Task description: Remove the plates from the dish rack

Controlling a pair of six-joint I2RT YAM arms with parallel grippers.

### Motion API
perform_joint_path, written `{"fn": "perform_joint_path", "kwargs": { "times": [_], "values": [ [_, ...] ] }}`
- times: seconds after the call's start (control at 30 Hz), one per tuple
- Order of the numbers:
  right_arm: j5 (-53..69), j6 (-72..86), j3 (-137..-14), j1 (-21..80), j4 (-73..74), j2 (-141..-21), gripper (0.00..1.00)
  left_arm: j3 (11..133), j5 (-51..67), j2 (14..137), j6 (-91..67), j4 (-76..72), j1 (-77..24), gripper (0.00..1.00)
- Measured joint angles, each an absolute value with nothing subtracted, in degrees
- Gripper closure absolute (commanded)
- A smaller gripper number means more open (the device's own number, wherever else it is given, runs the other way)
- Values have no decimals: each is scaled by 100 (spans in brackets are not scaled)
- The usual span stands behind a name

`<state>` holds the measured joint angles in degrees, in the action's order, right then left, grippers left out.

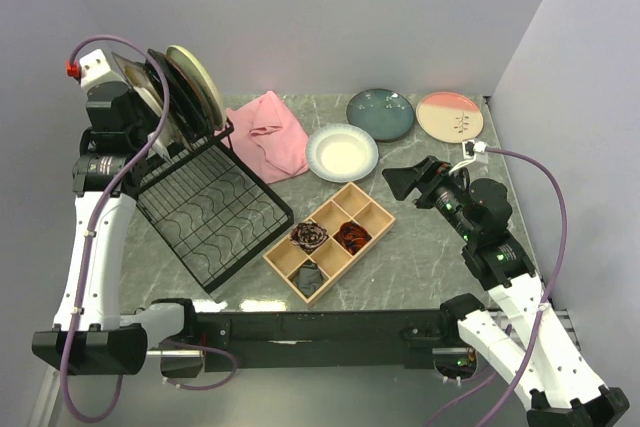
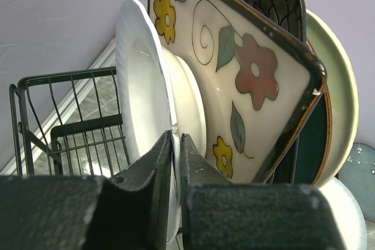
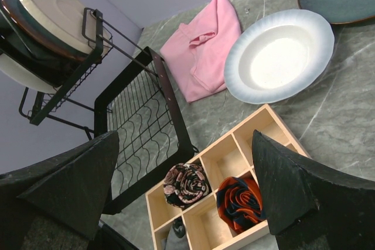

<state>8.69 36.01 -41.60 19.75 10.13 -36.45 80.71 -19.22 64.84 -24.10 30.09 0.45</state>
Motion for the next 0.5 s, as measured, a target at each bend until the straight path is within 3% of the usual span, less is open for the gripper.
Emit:
{"fn": "perform_joint_path", "kwargs": {
  "times": [0.5],
  "values": [
    [869,3592,-4160,1975,1015,-3597,0,8442,-2989,6890,-2012,3203,-628,99]
  ]
}}
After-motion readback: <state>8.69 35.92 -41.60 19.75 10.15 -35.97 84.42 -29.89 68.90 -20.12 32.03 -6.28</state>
